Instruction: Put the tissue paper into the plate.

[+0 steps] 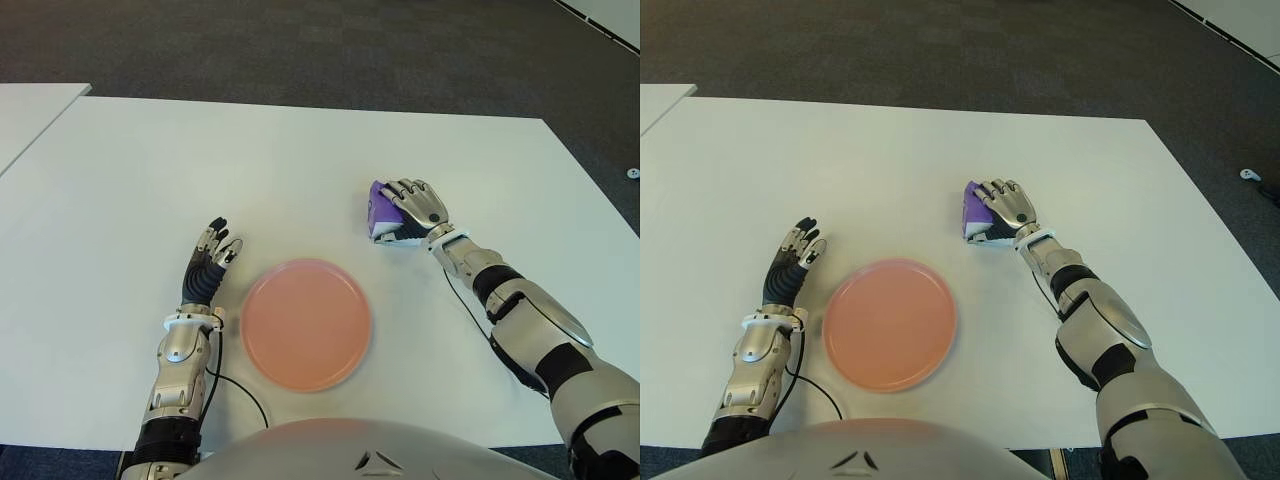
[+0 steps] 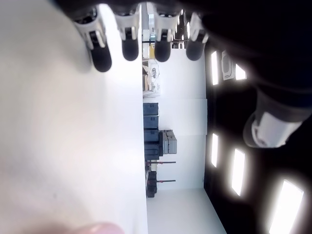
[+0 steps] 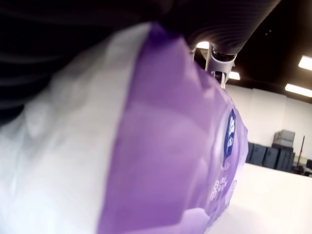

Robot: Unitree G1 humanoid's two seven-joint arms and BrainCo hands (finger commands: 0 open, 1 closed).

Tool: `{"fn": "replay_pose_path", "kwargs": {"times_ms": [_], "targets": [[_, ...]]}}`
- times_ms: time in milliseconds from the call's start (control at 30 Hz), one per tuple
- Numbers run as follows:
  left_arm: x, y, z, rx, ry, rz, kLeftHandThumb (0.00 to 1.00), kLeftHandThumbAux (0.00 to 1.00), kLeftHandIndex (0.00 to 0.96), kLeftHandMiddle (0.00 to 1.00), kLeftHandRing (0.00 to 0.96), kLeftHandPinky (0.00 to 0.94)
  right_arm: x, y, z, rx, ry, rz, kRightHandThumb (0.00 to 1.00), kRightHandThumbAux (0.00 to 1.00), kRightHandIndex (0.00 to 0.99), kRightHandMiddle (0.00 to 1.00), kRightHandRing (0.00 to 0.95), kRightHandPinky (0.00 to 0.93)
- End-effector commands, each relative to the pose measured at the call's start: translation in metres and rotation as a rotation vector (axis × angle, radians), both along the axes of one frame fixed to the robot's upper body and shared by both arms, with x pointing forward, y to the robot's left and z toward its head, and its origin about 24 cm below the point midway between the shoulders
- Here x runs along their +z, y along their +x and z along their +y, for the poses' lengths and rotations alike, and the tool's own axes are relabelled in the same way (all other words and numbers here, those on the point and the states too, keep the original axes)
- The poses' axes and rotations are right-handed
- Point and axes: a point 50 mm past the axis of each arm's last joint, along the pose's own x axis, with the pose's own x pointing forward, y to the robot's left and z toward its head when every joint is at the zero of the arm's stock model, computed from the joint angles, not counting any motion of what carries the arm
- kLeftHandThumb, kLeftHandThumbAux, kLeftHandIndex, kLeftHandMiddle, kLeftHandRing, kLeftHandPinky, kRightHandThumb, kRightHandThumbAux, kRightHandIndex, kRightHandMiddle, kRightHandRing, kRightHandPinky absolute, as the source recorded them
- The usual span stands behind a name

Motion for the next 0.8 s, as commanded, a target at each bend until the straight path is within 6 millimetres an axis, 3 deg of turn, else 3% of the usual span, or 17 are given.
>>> {"fn": "replay_pose_path", "kwargs": {"times_ms": [33, 267, 800], "targets": [[-0.0118, -0.0075, 0.0013, 0.017, -0.009, 0.076, 0.0, 0.515, 0.0, 0.0, 0.0, 0.0, -0.0506, -0.0415, 0.0012, 0.042, -0.043, 0.109, 0.712, 0.709, 0.437, 0.756, 0.772, 0.786], [-0.0119, -0.0075, 0.0014, 0.02, -0.01, 0.077, 0.0, 0.515, 0.0, 0.0, 0.0, 0.0, -0.0482, -0.0426, 0.0036, 0.055, -0.003, 0.038, 0.727, 0.713, 0.439, 0.83, 0.839, 0.858], [-0.0113, -0.0075, -0.0001, 0.022, -0.012, 0.075, 0.0, 0.518, 0.0, 0.0, 0.0, 0.0, -0.0445, -0.0405, 0.0053, 0.031, 0.071, 0.022, 0.736, 0.712, 0.439, 0.854, 0.845, 0.852]]}}
